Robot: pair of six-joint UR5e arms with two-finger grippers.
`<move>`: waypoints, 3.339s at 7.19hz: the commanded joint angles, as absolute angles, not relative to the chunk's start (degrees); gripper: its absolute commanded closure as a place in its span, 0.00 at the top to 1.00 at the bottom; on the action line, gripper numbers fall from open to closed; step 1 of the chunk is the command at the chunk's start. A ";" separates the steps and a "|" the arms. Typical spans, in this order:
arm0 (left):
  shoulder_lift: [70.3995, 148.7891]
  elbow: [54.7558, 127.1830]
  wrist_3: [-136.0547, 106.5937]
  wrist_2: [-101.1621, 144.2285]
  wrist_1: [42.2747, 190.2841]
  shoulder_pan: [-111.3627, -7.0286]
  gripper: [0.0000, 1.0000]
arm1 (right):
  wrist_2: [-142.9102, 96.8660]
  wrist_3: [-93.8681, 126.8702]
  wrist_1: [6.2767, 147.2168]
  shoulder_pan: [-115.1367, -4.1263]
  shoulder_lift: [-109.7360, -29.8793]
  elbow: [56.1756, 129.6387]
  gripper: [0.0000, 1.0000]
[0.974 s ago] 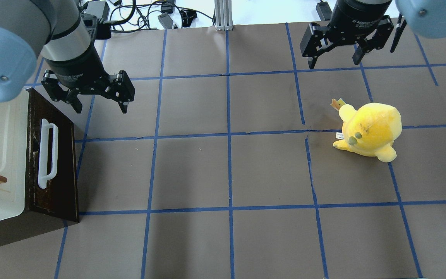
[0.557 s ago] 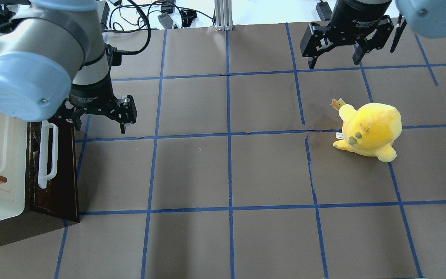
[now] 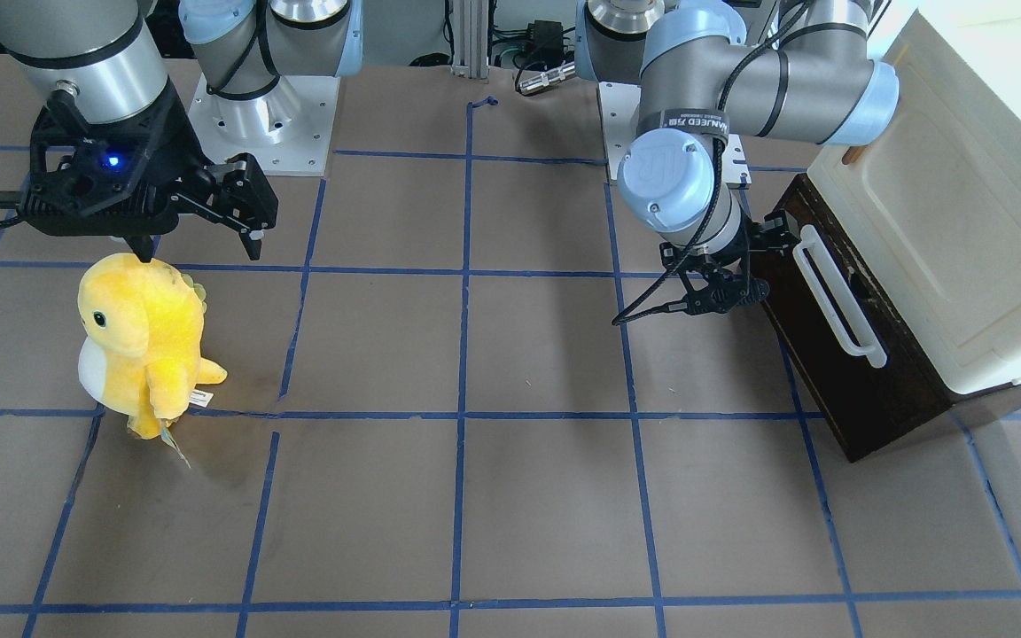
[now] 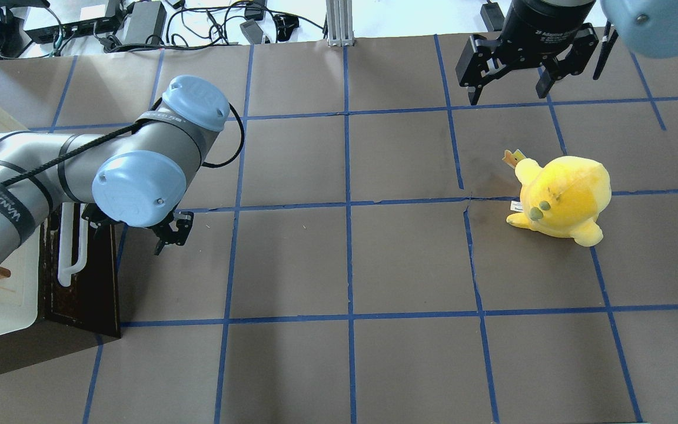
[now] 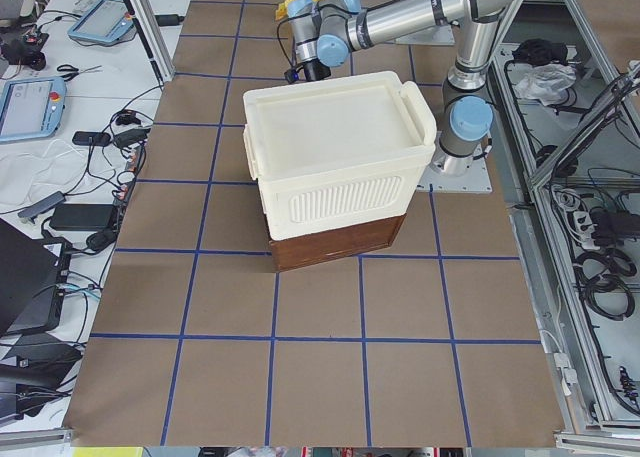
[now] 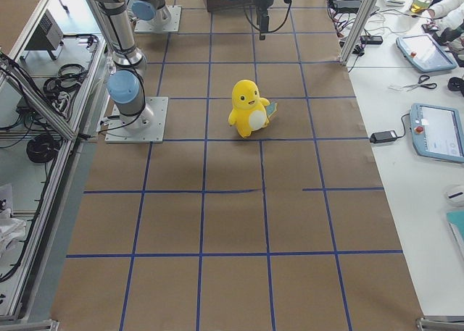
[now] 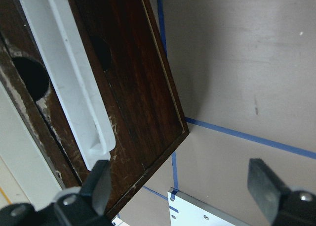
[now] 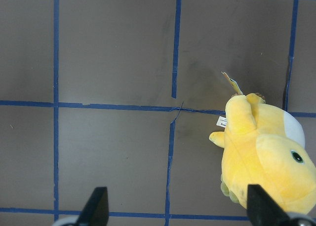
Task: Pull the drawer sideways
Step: 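Move the left gripper down toward the white drawer handle, then lower the left gripper onto the white handle and close on it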
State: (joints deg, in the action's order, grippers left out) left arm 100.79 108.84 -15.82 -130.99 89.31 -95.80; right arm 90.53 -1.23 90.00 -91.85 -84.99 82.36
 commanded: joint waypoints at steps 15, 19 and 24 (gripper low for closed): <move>113.20 109.78 -32.52 -159.61 96.86 -95.80 0.89 | 90.53 -1.32 90.00 -91.85 -84.99 82.35 1.00; 113.29 109.07 -32.52 -159.61 96.77 -95.45 0.60 | 90.53 -1.23 90.00 -91.85 -84.99 82.35 1.00; 113.55 109.33 -33.40 -161.98 96.85 -95.01 0.50 | 90.53 -1.32 90.00 -91.85 -84.99 82.35 1.00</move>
State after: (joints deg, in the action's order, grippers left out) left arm 113.49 109.19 -33.23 -161.37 96.79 -95.03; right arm 90.53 -1.25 90.00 -91.85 -84.99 82.35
